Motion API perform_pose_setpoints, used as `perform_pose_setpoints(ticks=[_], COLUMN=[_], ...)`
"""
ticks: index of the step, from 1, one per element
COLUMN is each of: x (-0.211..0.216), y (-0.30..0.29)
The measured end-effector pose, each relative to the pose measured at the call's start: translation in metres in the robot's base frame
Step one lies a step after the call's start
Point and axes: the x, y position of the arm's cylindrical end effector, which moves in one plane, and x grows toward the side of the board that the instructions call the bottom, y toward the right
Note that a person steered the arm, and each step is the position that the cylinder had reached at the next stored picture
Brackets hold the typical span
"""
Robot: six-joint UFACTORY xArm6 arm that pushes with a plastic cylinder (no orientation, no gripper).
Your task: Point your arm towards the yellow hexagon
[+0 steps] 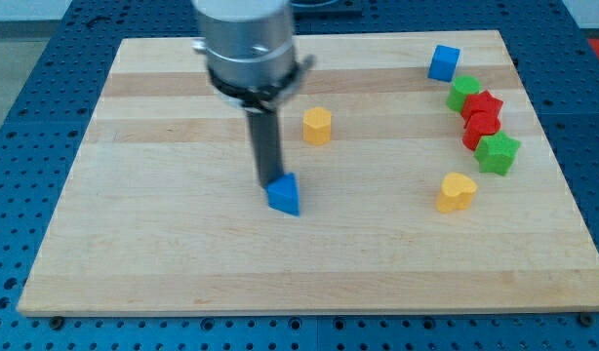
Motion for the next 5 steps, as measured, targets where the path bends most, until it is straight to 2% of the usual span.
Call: perform_pose_setpoints(ticks=[1,2,4,5], x=[0.026,0.035,0.005,-0.024], y=[0.061,0.082,0.016,-0.04])
